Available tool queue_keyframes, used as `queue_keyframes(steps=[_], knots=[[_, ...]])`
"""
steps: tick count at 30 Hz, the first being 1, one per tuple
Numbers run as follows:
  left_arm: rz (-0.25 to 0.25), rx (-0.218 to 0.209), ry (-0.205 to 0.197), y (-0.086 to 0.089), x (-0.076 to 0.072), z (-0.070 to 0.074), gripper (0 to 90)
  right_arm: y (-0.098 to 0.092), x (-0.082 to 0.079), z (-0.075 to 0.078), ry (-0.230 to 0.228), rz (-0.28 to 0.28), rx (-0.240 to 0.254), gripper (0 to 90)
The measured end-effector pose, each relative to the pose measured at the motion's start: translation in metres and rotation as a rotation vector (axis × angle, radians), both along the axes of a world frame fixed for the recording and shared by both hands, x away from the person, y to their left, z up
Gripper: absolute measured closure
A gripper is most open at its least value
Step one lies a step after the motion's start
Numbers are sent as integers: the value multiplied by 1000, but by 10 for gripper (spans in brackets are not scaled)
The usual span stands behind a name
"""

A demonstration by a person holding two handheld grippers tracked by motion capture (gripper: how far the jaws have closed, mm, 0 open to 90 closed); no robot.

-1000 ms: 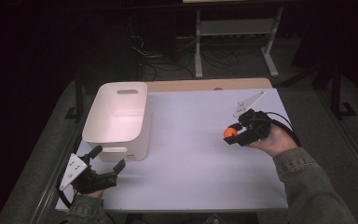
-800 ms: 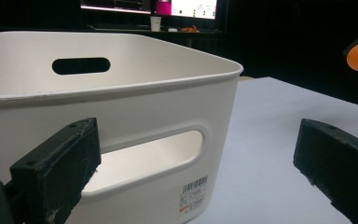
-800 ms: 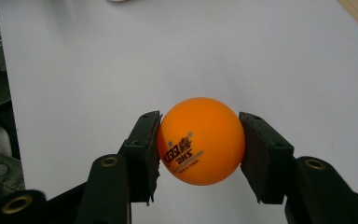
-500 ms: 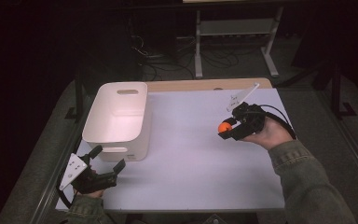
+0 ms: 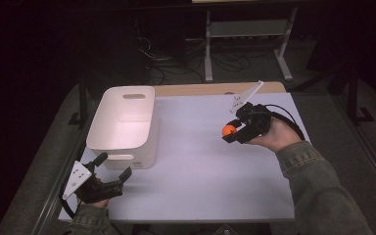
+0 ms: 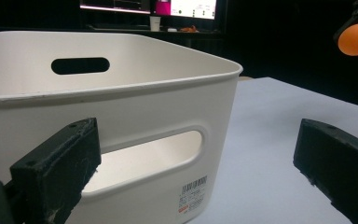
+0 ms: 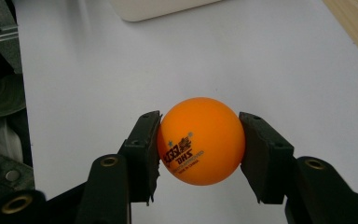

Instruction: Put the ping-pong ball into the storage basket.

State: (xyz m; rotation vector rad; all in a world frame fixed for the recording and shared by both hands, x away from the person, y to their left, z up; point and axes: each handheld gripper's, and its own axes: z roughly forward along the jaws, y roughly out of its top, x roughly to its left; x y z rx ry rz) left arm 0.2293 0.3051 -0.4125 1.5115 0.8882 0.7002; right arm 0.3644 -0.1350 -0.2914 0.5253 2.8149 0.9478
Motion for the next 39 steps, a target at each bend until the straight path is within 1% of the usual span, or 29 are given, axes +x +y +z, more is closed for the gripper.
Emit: queue_keyframes(steps=[3, 7, 12, 16, 23, 28, 35, 39], knots=[[-1, 0, 0, 0, 0, 0, 1, 5, 2, 4, -6, 9, 3, 495], [-2, 0, 2, 0, 0, 0, 1, 10, 4, 4, 1, 16, -1, 496], [1, -1, 3, 0, 0, 0, 1, 15, 8, 7, -4, 32, 1, 495], [0, 1, 3, 0, 0, 0, 1, 20, 10, 12, -11, 35, 4, 495], [0, 0, 1, 0, 0, 0, 1, 29, 12, 14, -11, 47, 3, 495], [0, 1, 1, 0, 0, 0, 1, 35, 15, 21, -29, 49, 12, 495], [-1, -2, 1, 0, 0, 0, 1, 43, 19, 22, -30, 62, 8, 496], [0, -3, 0, 0, 0, 0, 1, 48, 21, 25, -34, 68, 7, 496]])
